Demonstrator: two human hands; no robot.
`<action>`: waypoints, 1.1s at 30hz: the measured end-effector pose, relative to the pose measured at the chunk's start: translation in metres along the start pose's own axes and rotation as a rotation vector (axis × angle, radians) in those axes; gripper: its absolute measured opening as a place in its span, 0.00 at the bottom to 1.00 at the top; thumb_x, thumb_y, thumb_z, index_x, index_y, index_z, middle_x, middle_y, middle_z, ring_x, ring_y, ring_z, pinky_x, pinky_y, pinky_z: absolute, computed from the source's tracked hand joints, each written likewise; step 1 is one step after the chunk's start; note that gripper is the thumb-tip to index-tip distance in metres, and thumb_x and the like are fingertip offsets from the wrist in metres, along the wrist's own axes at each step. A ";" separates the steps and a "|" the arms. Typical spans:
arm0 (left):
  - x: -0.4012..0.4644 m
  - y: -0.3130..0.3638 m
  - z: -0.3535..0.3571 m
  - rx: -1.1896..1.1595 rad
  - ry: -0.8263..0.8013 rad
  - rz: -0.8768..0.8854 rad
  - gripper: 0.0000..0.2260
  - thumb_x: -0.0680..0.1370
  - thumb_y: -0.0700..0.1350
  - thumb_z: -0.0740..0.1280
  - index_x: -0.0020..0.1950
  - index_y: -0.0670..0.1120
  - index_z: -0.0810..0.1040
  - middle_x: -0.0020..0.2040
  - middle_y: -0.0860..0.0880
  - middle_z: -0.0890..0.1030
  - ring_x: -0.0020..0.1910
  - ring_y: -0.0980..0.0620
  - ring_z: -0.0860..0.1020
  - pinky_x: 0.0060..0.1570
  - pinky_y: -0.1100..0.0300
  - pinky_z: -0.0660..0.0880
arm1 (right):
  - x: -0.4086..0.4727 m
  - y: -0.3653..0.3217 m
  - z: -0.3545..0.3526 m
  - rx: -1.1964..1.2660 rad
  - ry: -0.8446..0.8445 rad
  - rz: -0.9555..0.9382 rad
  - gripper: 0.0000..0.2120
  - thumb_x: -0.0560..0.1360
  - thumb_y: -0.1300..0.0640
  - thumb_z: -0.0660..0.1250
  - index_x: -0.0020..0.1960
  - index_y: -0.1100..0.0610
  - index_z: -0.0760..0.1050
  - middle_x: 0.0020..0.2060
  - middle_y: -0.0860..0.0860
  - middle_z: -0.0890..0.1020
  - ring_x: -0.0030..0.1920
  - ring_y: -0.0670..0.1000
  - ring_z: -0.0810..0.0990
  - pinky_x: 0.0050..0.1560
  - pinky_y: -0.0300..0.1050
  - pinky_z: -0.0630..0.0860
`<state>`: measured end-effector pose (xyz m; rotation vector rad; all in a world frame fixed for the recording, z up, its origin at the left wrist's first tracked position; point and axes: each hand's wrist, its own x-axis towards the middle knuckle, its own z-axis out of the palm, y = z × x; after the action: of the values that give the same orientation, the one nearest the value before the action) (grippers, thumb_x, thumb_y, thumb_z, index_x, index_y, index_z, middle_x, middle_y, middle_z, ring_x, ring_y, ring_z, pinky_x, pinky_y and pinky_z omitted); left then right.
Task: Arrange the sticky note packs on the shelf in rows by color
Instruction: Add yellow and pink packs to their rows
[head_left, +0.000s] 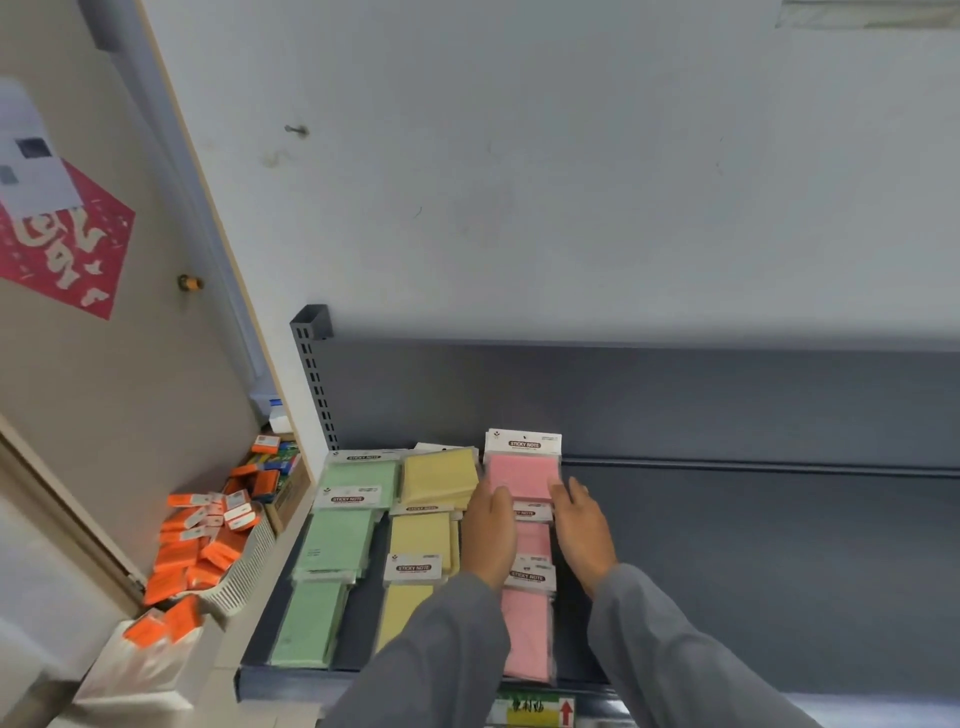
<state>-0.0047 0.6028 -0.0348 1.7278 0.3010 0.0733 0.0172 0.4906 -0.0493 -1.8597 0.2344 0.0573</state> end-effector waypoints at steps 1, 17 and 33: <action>-0.006 0.004 -0.005 -0.031 0.019 0.021 0.13 0.81 0.46 0.53 0.53 0.53 0.77 0.49 0.54 0.82 0.52 0.53 0.79 0.56 0.55 0.76 | -0.004 -0.006 0.000 0.031 0.074 0.006 0.22 0.83 0.46 0.54 0.69 0.59 0.71 0.60 0.50 0.75 0.64 0.50 0.73 0.60 0.42 0.65; -0.075 -0.060 -0.115 -0.158 0.047 0.027 0.14 0.83 0.58 0.55 0.66 0.63 0.73 0.63 0.63 0.76 0.62 0.63 0.74 0.63 0.57 0.71 | -0.132 -0.008 0.141 0.247 -0.050 0.022 0.24 0.83 0.43 0.55 0.77 0.45 0.60 0.72 0.44 0.72 0.70 0.48 0.72 0.74 0.54 0.66; -0.023 -0.088 -0.132 1.309 -0.174 0.457 0.27 0.82 0.49 0.57 0.79 0.41 0.58 0.80 0.38 0.56 0.80 0.41 0.54 0.78 0.50 0.48 | -0.091 -0.010 0.131 -0.584 -0.157 -0.140 0.12 0.75 0.62 0.58 0.57 0.58 0.73 0.55 0.55 0.80 0.56 0.56 0.79 0.56 0.49 0.76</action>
<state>-0.0694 0.7370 -0.0935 3.0549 -0.2757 0.0581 -0.0596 0.6303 -0.0648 -2.4338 -0.0304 0.1906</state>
